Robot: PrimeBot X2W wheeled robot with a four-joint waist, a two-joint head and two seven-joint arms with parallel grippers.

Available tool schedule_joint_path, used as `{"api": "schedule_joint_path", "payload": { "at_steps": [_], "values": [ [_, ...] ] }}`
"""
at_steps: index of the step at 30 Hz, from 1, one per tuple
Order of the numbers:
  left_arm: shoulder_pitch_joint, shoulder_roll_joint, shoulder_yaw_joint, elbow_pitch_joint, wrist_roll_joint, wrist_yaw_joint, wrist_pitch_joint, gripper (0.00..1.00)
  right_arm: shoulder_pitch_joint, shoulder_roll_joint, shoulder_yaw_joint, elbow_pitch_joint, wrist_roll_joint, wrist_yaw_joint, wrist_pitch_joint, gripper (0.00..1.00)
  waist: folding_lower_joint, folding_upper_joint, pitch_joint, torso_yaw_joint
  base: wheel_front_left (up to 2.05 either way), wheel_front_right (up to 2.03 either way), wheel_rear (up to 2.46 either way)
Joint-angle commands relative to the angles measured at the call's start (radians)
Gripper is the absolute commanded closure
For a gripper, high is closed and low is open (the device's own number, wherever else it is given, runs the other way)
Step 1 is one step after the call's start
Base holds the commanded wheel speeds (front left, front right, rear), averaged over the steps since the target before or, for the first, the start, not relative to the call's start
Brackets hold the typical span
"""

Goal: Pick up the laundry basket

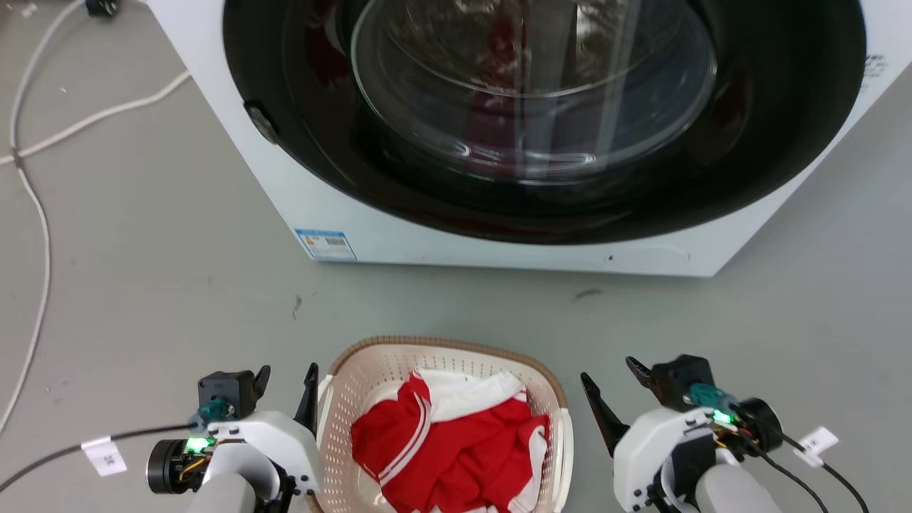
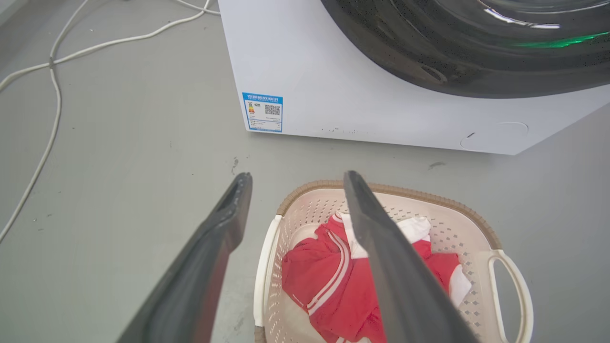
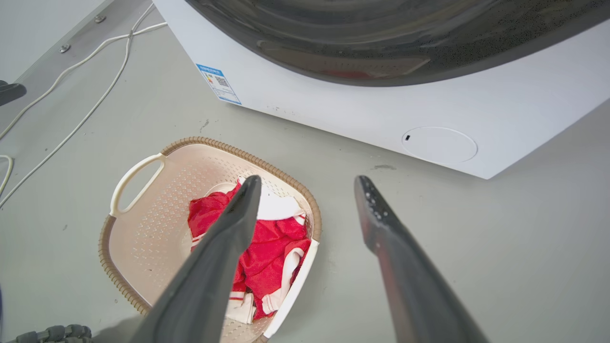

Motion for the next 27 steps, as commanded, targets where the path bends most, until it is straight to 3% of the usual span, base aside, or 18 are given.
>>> {"api": "schedule_joint_path", "payload": {
  "at_steps": [1,12,27],
  "values": [
    [-0.030,0.011,-0.005,0.033,-0.015,-0.006,0.010,0.00,-0.033,0.002,0.013,0.023,0.010,0.000,0.005,0.00,-0.0001,0.0000,0.036,-0.011,0.00,0.00,0.00],
    [-0.192,0.059,-0.119,0.254,-0.164,-0.014,0.133,0.00,-0.192,0.001,0.114,0.238,0.109,0.000,0.065,0.00,-0.0001,0.0000,0.196,-0.038,0.00,0.00,0.00],
    [-0.361,0.158,-0.251,0.362,-0.366,-0.014,0.247,0.00,-0.424,0.001,0.287,0.468,0.264,0.000,0.112,0.00,-0.0001,0.0000,0.424,-0.076,0.00,0.00,0.00]
  ]
}}
